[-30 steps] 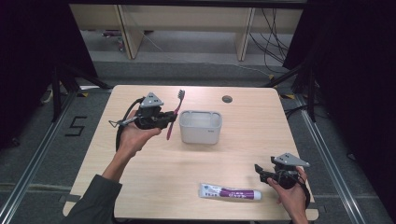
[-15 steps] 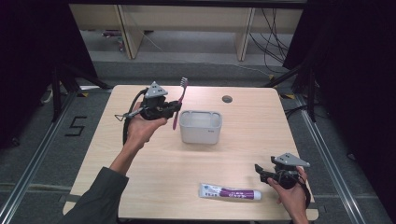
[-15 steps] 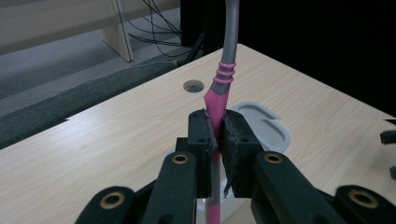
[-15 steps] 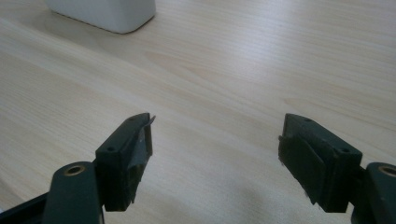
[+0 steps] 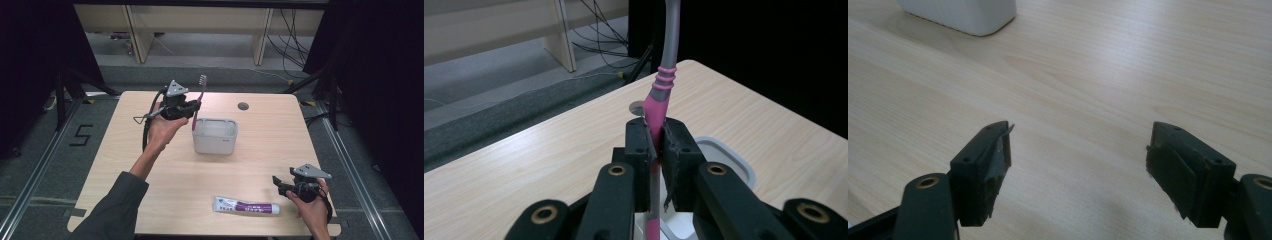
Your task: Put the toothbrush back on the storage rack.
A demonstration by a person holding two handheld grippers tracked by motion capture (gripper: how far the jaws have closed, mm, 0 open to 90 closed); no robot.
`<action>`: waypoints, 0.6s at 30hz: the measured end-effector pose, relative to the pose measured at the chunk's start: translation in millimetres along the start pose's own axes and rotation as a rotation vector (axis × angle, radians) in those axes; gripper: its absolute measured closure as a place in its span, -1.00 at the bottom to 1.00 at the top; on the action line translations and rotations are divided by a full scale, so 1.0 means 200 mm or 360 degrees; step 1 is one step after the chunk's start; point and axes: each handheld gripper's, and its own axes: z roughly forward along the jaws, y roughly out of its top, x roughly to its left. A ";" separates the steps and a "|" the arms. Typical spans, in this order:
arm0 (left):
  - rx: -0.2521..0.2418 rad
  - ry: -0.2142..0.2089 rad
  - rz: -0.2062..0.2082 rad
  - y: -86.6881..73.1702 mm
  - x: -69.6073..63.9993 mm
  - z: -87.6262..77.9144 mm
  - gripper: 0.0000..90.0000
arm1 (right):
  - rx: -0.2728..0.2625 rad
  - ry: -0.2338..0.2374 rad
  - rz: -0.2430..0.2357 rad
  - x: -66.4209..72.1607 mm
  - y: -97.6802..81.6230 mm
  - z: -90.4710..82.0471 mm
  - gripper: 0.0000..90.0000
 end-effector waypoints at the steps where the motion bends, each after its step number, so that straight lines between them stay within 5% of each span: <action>1: -0.0003 0.0008 -0.0006 0.00 0.00 0.01 0.82 | 0.0003 0.0002 0.0014 0.00 0.00 0.00 -0.41; 9: -0.0035 0.0035 -0.0046 -0.02 0.00 0.09 0.82 | 0.0007 0.0004 0.0019 0.00 0.00 0.00 -0.41; 11: -0.0037 0.0040 -0.0054 -0.03 0.00 0.10 0.82 | 0.0023 0.0014 0.0073 0.01 0.00 0.00 -0.41; 12: -0.0034 0.0039 -0.0060 -0.03 0.01 0.11 0.82 | -0.0001 -0.0001 0.0005 0.00 0.00 0.00 -0.41; 18: -0.0022 0.0059 -0.0086 -0.07 0.02 0.14 0.81 | 0.0002 0.0004 0.0005 0.00 0.00 0.00 -0.41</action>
